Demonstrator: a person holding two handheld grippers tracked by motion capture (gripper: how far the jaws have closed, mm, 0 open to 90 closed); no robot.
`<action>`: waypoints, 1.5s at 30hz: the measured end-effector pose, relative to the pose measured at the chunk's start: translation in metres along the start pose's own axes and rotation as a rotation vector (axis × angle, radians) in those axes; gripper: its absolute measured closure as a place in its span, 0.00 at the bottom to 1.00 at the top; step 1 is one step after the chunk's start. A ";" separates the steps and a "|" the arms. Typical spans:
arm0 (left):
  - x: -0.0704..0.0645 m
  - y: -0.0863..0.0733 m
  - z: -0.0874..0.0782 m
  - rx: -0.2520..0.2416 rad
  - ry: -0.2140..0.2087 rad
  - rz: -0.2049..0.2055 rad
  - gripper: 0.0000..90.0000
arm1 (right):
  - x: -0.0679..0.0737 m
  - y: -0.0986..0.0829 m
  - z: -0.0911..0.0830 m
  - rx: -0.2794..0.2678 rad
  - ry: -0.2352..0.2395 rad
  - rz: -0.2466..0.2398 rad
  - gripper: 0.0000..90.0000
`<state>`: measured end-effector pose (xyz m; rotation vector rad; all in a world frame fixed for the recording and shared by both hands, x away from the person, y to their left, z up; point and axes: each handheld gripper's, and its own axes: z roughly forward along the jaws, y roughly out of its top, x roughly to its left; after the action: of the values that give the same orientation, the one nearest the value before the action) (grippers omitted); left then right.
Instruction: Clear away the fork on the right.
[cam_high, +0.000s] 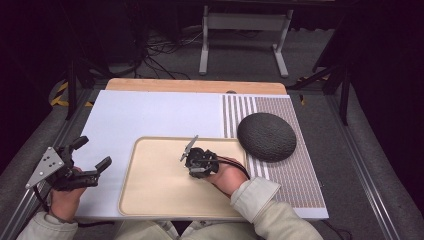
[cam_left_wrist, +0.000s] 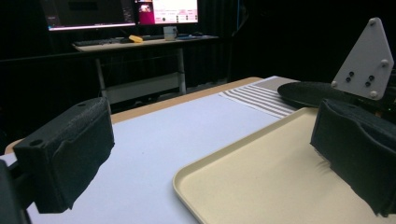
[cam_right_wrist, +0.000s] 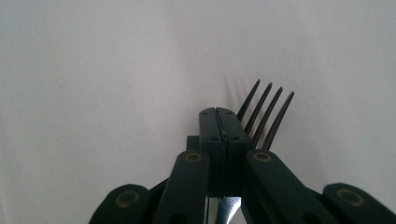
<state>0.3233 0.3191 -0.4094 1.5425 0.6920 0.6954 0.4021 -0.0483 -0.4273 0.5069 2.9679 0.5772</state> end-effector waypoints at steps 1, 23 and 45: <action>0.000 0.000 0.000 0.001 0.000 0.001 0.00 | -0.001 -0.001 0.000 -0.002 0.000 0.005 1.00; 0.000 -0.001 0.001 0.005 0.002 -0.001 0.00 | -0.035 -0.023 -0.011 0.001 -0.069 0.110 1.00; 0.000 -0.001 0.001 0.003 0.000 -0.002 0.00 | -0.056 -0.041 -0.019 -0.004 -0.126 0.208 1.00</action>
<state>0.3239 0.3188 -0.4100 1.5442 0.6946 0.6933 0.4402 -0.1098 -0.4250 0.8266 2.8132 0.5457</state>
